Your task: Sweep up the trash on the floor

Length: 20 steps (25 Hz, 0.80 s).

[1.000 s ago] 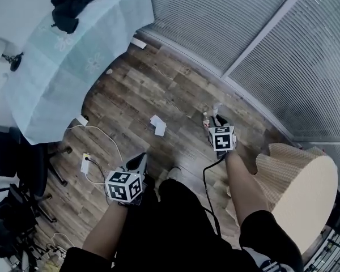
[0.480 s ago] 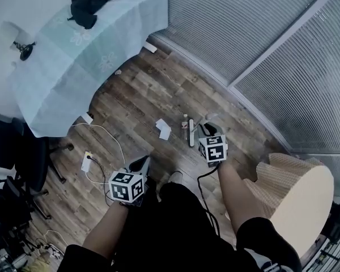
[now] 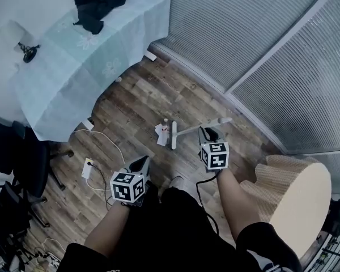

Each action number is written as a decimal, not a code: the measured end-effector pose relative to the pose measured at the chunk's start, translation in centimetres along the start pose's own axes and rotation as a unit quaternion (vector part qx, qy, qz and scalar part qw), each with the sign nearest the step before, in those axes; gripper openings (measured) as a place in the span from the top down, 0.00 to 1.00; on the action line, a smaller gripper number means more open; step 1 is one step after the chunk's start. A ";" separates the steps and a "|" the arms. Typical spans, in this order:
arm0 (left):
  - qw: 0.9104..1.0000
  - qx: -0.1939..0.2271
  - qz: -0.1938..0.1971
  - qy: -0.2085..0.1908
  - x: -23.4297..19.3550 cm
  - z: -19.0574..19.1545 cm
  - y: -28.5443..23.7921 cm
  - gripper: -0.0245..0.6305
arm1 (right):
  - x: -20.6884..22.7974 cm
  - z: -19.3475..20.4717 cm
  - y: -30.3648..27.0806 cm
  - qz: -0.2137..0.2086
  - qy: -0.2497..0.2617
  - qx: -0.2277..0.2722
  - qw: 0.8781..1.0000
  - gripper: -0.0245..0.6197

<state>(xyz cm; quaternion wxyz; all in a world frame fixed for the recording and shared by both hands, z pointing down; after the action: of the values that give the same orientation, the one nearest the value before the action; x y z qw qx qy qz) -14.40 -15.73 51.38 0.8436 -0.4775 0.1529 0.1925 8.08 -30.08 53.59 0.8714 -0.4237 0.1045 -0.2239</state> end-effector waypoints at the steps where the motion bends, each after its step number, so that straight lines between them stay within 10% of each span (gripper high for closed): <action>1: 1.000 0.002 0.000 -0.001 -0.2 -0.2 0.3 0.97 | -0.7 -0.8 1.0 0.001 -0.001 0.013 1.000 0.84; 10: 0.996 0.064 0.007 -0.069 2.8 -8.4 3.5 0.97 | -4.2 -8.3 11.3 0.030 -0.018 0.134 0.990 0.84; 20: 0.961 0.206 0.057 -0.178 11.6 -19.6 11.1 0.97 | -4.6 -15.7 23.7 0.035 -0.032 0.278 0.959 0.84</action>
<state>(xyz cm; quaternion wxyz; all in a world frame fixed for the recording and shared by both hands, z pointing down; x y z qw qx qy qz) -10.86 -25.40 28.16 0.9248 -0.2420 0.0636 0.2867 5.33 -25.87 25.23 0.9650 -0.1675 0.0246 -0.2002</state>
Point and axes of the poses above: the fingertips, and each gripper's own axes: y backward along the fingers, x to its right, z out of its underside, the point moved 3 cm from there along y, backward along the fingers, and after that the axes turned 12 degrees about -x, right-handed, at the moved point
